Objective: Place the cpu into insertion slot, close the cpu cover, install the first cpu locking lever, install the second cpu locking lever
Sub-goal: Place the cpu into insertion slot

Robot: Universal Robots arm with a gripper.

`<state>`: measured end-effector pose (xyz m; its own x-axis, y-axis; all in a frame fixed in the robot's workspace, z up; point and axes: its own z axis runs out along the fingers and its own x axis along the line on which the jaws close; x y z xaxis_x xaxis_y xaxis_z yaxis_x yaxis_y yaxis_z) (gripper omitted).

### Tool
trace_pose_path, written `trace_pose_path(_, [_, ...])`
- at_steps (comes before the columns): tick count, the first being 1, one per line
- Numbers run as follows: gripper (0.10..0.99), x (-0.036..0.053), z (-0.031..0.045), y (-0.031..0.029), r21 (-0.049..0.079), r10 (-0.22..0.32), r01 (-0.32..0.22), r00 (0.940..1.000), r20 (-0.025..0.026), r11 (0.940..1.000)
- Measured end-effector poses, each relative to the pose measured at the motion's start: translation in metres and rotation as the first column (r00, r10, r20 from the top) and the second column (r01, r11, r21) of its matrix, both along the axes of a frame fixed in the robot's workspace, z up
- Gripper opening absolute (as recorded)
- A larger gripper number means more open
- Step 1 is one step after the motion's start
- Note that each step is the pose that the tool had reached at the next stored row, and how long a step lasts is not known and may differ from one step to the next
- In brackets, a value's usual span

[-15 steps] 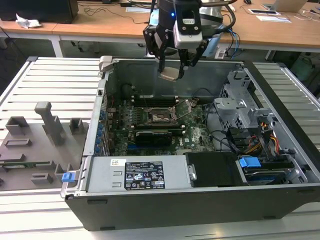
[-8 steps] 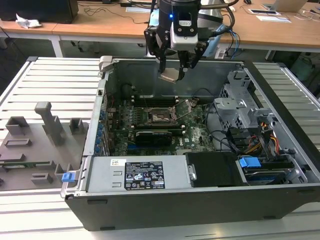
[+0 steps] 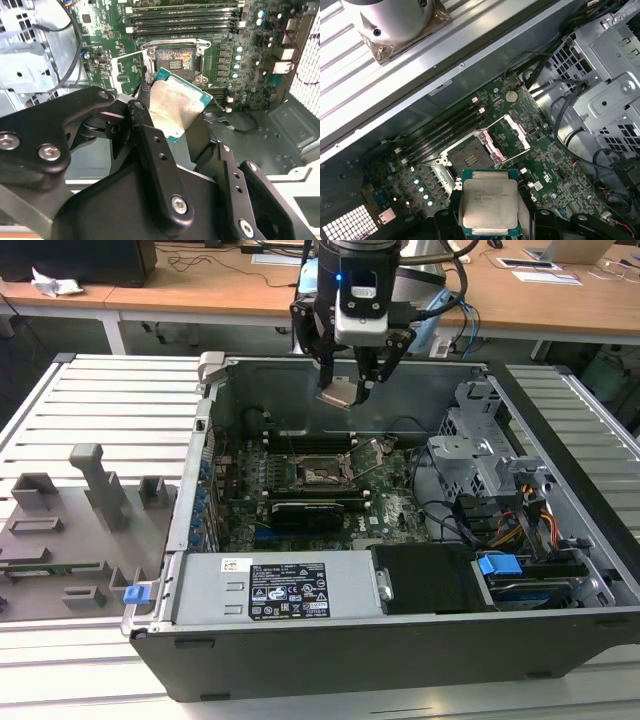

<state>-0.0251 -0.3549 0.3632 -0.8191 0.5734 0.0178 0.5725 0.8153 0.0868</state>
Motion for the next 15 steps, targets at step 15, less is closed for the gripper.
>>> trace_pose_path(15, [0.525,0.0000,-0.0008,0.0000,0.000,-0.166,0.166,0.9861,0.0000,0.9861])
